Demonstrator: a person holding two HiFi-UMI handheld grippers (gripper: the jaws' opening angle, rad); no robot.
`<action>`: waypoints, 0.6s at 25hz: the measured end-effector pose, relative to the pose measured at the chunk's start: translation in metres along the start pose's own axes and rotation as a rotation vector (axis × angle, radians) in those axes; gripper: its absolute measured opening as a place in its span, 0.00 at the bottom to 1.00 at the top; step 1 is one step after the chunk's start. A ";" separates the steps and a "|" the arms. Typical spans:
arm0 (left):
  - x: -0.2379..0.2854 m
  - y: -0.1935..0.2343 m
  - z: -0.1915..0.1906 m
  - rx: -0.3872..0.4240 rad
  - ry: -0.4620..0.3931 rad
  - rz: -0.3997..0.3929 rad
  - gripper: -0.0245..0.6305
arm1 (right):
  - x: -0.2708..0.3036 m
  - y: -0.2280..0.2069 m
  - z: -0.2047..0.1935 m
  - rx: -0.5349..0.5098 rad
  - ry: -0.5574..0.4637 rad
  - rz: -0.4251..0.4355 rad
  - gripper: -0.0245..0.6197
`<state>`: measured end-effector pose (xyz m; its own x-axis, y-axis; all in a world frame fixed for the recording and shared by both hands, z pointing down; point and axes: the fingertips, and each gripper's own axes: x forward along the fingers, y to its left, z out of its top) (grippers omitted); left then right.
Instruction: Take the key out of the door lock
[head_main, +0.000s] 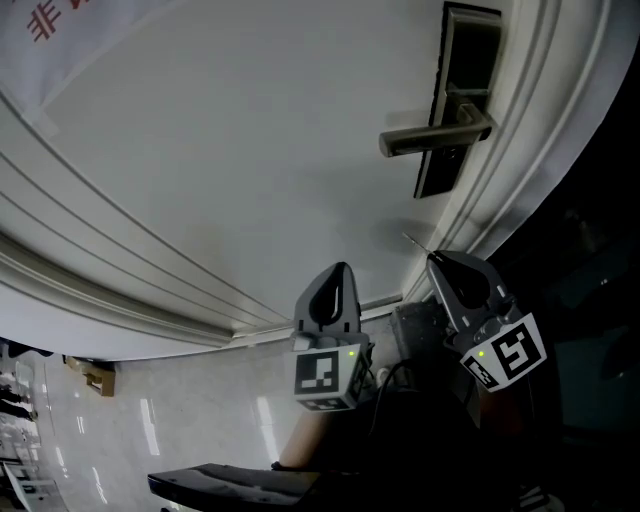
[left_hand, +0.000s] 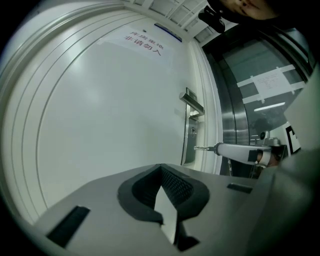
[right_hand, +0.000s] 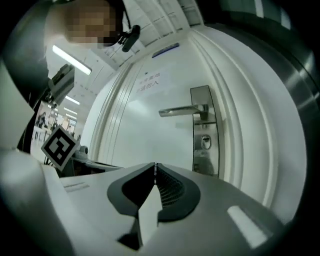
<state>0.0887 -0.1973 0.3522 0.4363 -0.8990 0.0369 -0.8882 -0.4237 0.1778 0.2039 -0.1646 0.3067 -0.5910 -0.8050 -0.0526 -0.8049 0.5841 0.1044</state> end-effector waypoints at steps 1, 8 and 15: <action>-0.001 0.001 -0.001 -0.010 0.004 -0.004 0.04 | 0.000 0.001 -0.003 0.057 -0.008 0.026 0.05; -0.005 0.017 -0.020 -0.115 0.035 -0.047 0.04 | 0.004 0.004 -0.033 0.432 -0.028 0.141 0.05; 0.008 0.029 -0.057 -0.185 0.071 -0.029 0.04 | 0.022 0.014 -0.074 0.571 0.019 0.173 0.05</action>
<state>0.0748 -0.2105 0.4133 0.4764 -0.8739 0.0967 -0.8362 -0.4163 0.3569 0.1830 -0.1819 0.3803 -0.7195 -0.6915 -0.0644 -0.6013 0.6666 -0.4406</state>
